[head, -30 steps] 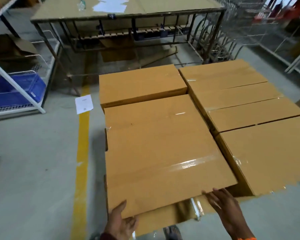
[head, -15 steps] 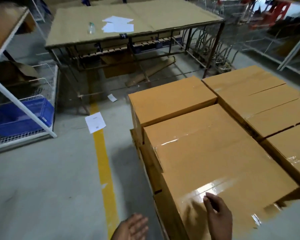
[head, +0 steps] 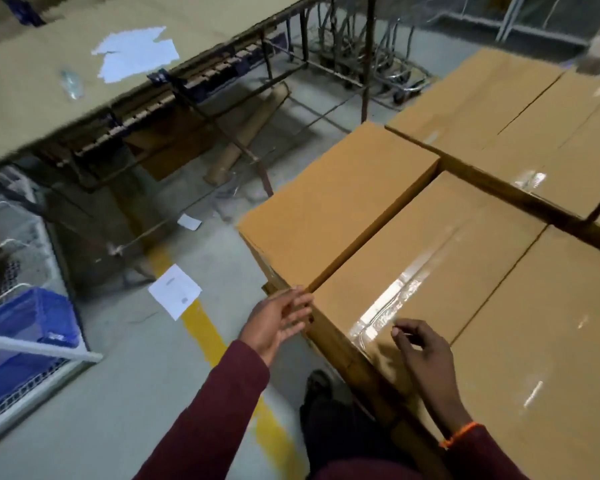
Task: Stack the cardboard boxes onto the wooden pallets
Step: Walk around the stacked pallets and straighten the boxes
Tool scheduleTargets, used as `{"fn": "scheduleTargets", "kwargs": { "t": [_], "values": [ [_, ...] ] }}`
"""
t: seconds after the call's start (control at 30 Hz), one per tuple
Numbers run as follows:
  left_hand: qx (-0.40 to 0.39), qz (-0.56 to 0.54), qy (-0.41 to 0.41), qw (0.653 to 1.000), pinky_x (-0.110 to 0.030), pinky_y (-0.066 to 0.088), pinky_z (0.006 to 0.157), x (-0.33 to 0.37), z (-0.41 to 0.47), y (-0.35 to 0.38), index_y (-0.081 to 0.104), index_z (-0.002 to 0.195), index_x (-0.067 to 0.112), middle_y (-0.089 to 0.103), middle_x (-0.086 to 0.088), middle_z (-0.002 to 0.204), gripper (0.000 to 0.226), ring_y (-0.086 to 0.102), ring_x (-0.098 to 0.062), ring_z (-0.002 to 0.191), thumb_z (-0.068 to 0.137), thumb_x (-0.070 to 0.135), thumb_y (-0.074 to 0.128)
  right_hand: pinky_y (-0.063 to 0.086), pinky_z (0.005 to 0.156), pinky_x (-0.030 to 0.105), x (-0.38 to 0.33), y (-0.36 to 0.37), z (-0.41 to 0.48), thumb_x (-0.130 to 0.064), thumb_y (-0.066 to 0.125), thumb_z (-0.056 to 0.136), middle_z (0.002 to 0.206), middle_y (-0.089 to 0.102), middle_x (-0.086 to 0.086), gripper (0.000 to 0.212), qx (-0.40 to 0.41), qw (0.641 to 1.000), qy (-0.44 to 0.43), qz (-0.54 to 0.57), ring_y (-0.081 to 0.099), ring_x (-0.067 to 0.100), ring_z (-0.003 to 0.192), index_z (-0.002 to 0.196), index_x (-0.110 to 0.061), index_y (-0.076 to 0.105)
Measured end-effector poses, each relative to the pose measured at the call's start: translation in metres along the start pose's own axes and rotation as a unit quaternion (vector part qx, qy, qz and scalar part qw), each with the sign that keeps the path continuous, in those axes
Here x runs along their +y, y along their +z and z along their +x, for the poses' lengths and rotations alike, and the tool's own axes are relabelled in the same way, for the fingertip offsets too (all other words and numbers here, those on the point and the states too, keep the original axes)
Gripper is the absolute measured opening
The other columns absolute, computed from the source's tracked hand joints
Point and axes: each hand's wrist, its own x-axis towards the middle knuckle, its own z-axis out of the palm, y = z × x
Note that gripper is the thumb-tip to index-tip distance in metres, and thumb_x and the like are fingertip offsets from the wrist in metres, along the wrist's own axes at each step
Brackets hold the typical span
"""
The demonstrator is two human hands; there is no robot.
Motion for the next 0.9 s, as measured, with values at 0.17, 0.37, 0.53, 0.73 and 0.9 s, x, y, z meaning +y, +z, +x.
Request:
{"fn": "scheduleTargets", "kwargs": {
  "t": [0.17,0.37,0.53,0.73,0.9],
  "values": [
    [-0.030,0.132,-0.004,0.991,-0.030,0.052,0.082,0.086,0.091,-0.019,0.063,0.126,0.015,0.073,-0.001,0.119,0.031,0.064,-0.016,0.100,0.101,0.032,0.059,0.051,0.064,0.010,-0.061,0.087,0.058,-0.017,0.075,0.091,0.106,0.071,-0.005,0.027,-0.018,0.999,0.026,0.014,0.070,0.008,0.087,0.116,-0.022,0.066],
    [0.021,0.294,0.057,0.954,-0.033,0.050,0.078,0.163,0.216,-0.020,0.065,0.118,0.012,0.067,-0.011,0.113,0.022,0.063,-0.016,0.086,0.098,0.018,0.065,0.036,0.087,0.005,-0.075,0.140,0.086,-0.024,0.078,0.088,0.142,0.050,0.002,0.073,0.028,0.991,0.127,-0.025,0.057,0.015,0.120,0.150,-0.014,0.043],
    [-0.023,0.483,0.059,0.873,-0.043,0.036,0.115,0.208,0.335,-0.014,0.046,0.147,0.002,0.046,-0.019,0.153,0.064,0.045,-0.034,0.139,0.096,0.034,0.067,0.032,0.108,0.016,-0.069,0.185,0.092,-0.029,0.078,0.088,0.157,0.043,0.005,0.088,0.119,0.967,0.224,-0.006,0.044,0.017,0.142,0.159,-0.014,0.028],
    [-0.151,0.409,-0.001,0.900,-0.032,0.035,0.107,0.208,0.376,0.002,0.043,0.145,0.015,0.049,-0.001,0.148,0.052,0.046,-0.021,0.134,0.097,0.020,0.064,0.032,0.108,0.018,-0.094,0.262,0.100,-0.027,0.083,0.084,0.149,0.043,-0.002,0.093,0.246,0.928,0.280,0.002,0.042,0.014,0.137,0.158,-0.019,0.026],
    [-0.208,0.345,-0.046,0.914,-0.047,0.049,0.107,0.207,0.396,-0.016,0.055,0.138,0.022,0.068,0.000,0.129,0.058,0.065,-0.024,0.116,0.083,0.022,0.073,0.032,0.111,0.022,-0.093,0.281,0.114,-0.031,0.091,0.074,0.151,0.044,0.007,0.105,0.308,0.896,0.317,-0.031,0.045,0.022,0.139,0.158,-0.008,0.032]
  ]
}}
